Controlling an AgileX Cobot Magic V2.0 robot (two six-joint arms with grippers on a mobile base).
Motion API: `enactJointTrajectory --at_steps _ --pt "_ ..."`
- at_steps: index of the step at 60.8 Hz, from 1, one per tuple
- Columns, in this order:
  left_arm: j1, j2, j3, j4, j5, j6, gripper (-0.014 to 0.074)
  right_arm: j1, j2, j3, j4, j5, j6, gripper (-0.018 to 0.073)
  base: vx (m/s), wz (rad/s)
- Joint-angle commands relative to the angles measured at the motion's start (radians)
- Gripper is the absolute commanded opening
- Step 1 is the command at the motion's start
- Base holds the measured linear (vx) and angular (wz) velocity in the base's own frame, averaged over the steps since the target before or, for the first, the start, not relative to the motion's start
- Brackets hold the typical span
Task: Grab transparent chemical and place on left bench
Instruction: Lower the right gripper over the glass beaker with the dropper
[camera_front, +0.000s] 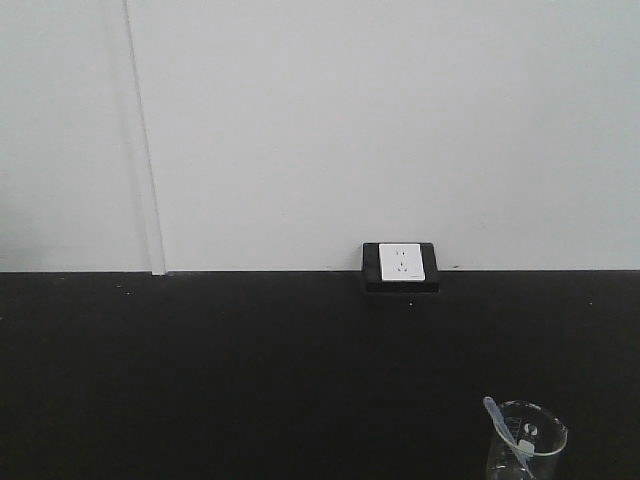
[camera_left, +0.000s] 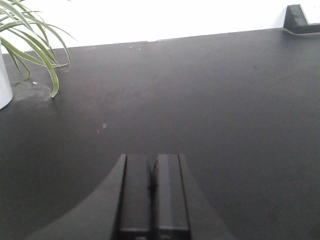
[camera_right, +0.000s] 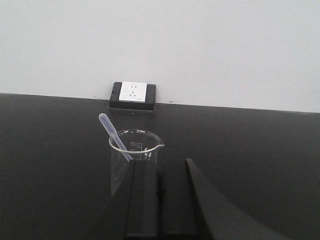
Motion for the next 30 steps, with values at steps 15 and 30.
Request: enactJointTrajectory --at_steps 15,30 --pt "-0.002 -0.019 0.016 -0.001 -0.078 -0.008 -0.0003 -0.006 -0.009 0.007 -0.007 -0.081 0.001 -0.0008 0.0 0.0" --pt "-0.002 -0.019 0.016 -0.001 -0.078 -0.008 -0.0003 -0.006 -0.009 0.007 -0.007 -0.081 0.001 -0.0008 0.0 0.0"
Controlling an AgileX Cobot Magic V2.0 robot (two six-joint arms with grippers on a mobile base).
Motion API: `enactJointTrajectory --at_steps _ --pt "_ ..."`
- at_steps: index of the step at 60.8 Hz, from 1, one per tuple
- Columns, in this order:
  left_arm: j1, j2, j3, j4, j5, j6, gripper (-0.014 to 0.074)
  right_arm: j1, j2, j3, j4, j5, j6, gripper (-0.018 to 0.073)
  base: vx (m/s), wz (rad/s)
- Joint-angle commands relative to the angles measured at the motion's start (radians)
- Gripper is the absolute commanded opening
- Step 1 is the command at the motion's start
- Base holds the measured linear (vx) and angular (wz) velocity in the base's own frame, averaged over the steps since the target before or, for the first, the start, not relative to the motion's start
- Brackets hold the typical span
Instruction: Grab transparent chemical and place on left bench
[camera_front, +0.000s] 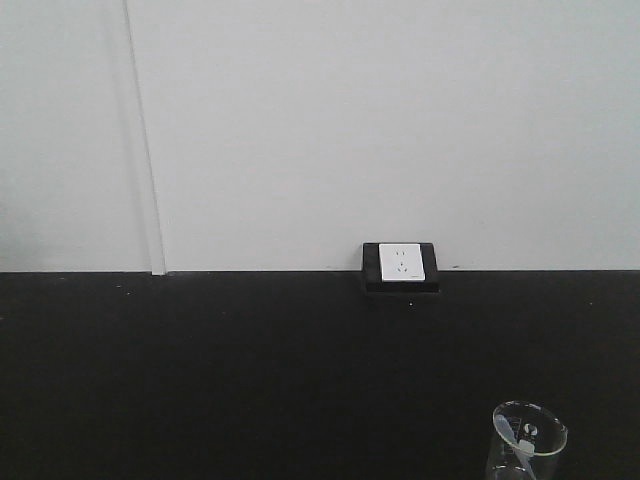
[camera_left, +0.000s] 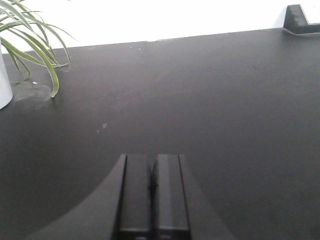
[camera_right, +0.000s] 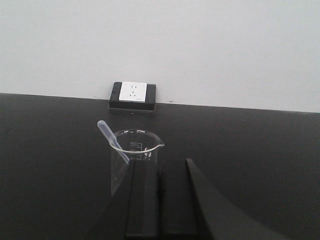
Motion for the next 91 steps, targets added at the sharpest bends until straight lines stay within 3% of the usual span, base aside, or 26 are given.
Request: enactJointTrajectory --at_steps 1,36,45,53,64,77,91 --pt "-0.002 -0.019 0.016 -0.001 -0.078 -0.008 -0.0003 -0.006 -0.009 0.007 -0.007 -0.081 0.001 -0.0008 0.0 0.0" --pt "-0.002 -0.019 0.016 -0.001 -0.078 -0.008 -0.0003 -0.006 -0.009 0.005 0.001 -0.117 0.002 -0.0008 0.0 0.0" --pt "-0.002 -0.019 0.016 -0.001 -0.078 -0.008 -0.0003 -0.005 0.017 -0.084 0.021 -0.106 0.011 -0.0006 0.0 0.0" --pt "-0.002 -0.019 0.016 -0.001 -0.078 -0.008 -0.0003 -0.005 0.157 -0.281 -0.034 0.011 -0.05 -0.0005 0.0 0.0" --pt "-0.002 -0.019 0.016 -0.001 -0.078 -0.008 -0.0003 -0.005 0.443 -0.479 -0.051 0.022 -0.069 -0.0002 0.0 0.0" --pt "-0.002 -0.019 0.016 -0.001 -0.078 -0.008 -0.0003 -0.005 0.673 -0.532 -0.051 -0.053 -0.027 0.0038 0.0 0.0" --pt "-0.002 -0.019 0.016 -0.001 -0.078 -0.008 -0.0003 -0.005 0.842 -0.532 -0.049 -0.12 0.027 0.0212 0.0 0.0"
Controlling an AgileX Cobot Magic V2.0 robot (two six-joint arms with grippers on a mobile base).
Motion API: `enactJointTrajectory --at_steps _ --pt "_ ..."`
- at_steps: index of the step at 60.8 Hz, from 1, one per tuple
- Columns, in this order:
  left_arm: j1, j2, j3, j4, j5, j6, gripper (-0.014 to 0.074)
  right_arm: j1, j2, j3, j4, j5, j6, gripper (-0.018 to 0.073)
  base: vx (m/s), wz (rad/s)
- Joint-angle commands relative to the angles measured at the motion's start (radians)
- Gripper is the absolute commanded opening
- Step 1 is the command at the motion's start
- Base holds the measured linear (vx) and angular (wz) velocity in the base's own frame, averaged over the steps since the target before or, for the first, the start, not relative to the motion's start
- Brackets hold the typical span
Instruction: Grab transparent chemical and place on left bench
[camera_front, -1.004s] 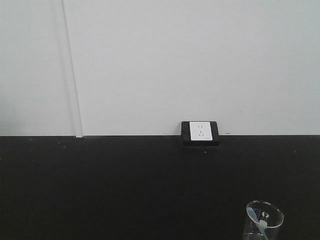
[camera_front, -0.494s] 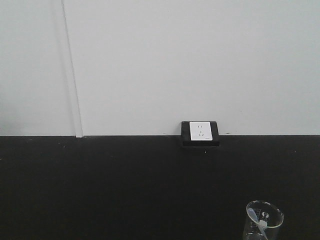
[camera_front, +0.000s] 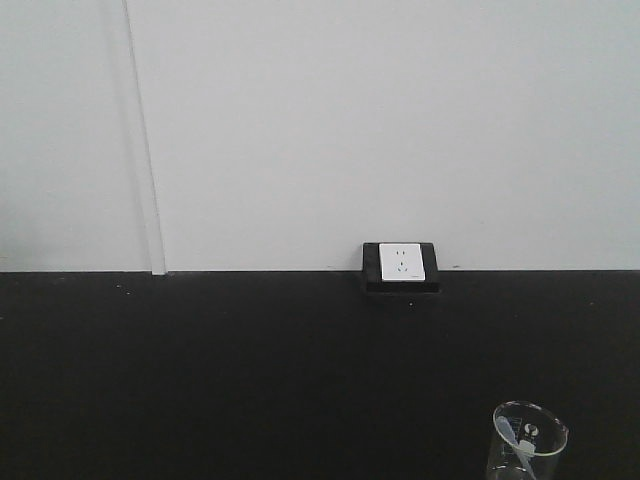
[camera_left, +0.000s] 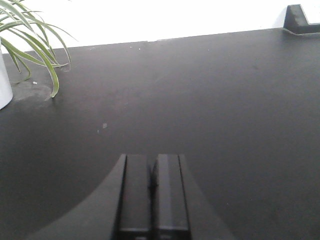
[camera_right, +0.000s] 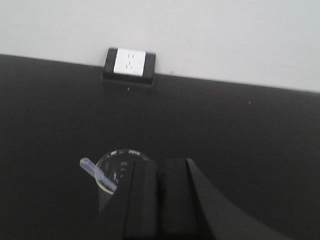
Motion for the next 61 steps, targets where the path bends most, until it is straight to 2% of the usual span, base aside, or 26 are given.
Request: enactJointTrajectory --at_steps 1,10,17,25,30,43,54,61 --pt "-0.002 -0.019 0.016 -0.001 -0.078 -0.008 -0.0003 -0.005 0.068 -0.038 -0.008 -0.118 0.023 0.023 0.0 0.0" --pt "-0.002 -0.019 0.016 -0.001 -0.078 -0.008 -0.0003 -0.005 0.186 -0.038 -0.009 -0.241 0.026 0.0405 0.0 0.0" --pt "-0.002 -0.019 0.016 -0.001 -0.078 -0.008 -0.0003 0.001 0.297 -0.038 -0.048 -0.403 0.011 0.0482 0.0 0.0" --pt "-0.002 -0.019 0.016 -0.001 -0.078 -0.008 -0.0003 0.059 0.388 -0.038 -0.178 -0.481 0.034 0.0494 0.0 0.0" --pt "-0.002 -0.019 0.016 -0.001 -0.078 -0.008 -0.0003 0.098 0.434 -0.038 -0.225 -0.506 0.041 0.0494 0.0 0.0" --pt "-0.002 -0.019 0.016 -0.001 -0.078 -0.008 -0.0003 0.1 0.573 -0.043 -0.223 -0.634 0.041 0.0494 0.0 0.0" --pt "-0.002 -0.019 0.016 -0.001 -0.078 -0.008 -0.0003 0.1 0.684 -0.127 -0.223 -0.632 -0.002 0.0492 0.0 0.0" --pt "-0.002 -0.019 0.016 -0.001 -0.078 -0.008 -0.0003 0.1 0.756 -0.197 -0.223 -0.61 0.016 0.0492 0.0 0.0"
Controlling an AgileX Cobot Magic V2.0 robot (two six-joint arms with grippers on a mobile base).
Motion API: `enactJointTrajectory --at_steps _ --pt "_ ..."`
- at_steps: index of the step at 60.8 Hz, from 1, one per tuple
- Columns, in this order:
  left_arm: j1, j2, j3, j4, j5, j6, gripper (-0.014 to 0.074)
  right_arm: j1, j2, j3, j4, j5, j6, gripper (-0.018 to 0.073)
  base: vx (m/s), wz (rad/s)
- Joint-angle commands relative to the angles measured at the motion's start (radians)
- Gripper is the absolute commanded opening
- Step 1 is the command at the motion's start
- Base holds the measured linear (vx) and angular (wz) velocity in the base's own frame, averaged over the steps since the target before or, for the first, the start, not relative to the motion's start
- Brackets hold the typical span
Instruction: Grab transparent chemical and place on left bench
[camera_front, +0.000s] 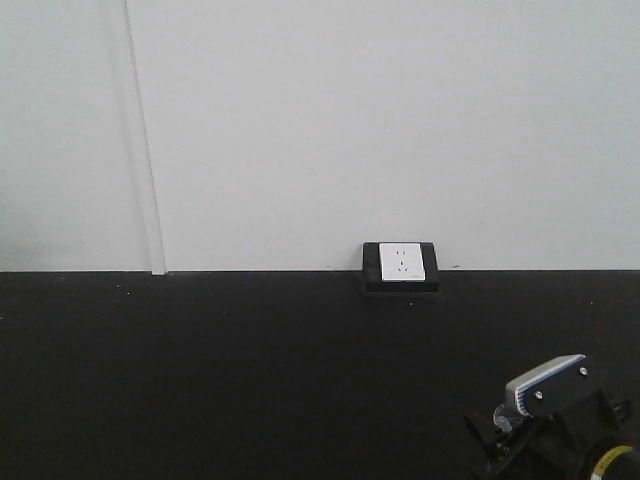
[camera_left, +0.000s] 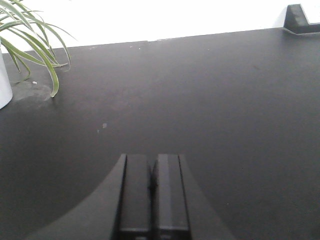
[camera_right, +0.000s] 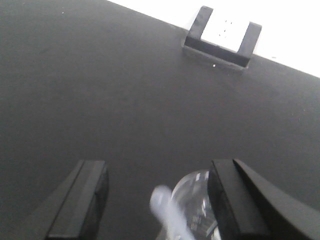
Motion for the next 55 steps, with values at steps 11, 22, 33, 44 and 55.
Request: enactJointTrajectory --at_steps 11,22,33,44,55 --pt "-0.002 -0.019 0.016 -0.001 -0.078 -0.008 -0.0003 0.0 0.047 -0.085 0.004 -0.02 0.067 0.0492 0.0 0.0" --pt "-0.002 -0.019 0.016 -0.001 -0.078 -0.008 -0.0003 0.0 0.047 -0.085 0.004 -0.006 0.067 0.049 0.0 0.0" --pt "-0.002 -0.019 0.016 -0.001 -0.078 -0.008 -0.0003 0.0 0.047 -0.085 0.004 0.001 0.067 0.0373 0.0 0.0" --pt "-0.002 -0.019 0.016 -0.001 -0.078 -0.008 -0.0003 0.0 0.047 -0.085 0.004 0.003 0.067 0.0153 0.0 0.0" --pt "-0.002 -0.019 0.016 -0.001 -0.078 -0.008 -0.0003 0.0 0.036 -0.085 0.004 0.004 0.04 -0.0013 0.0 0.0"
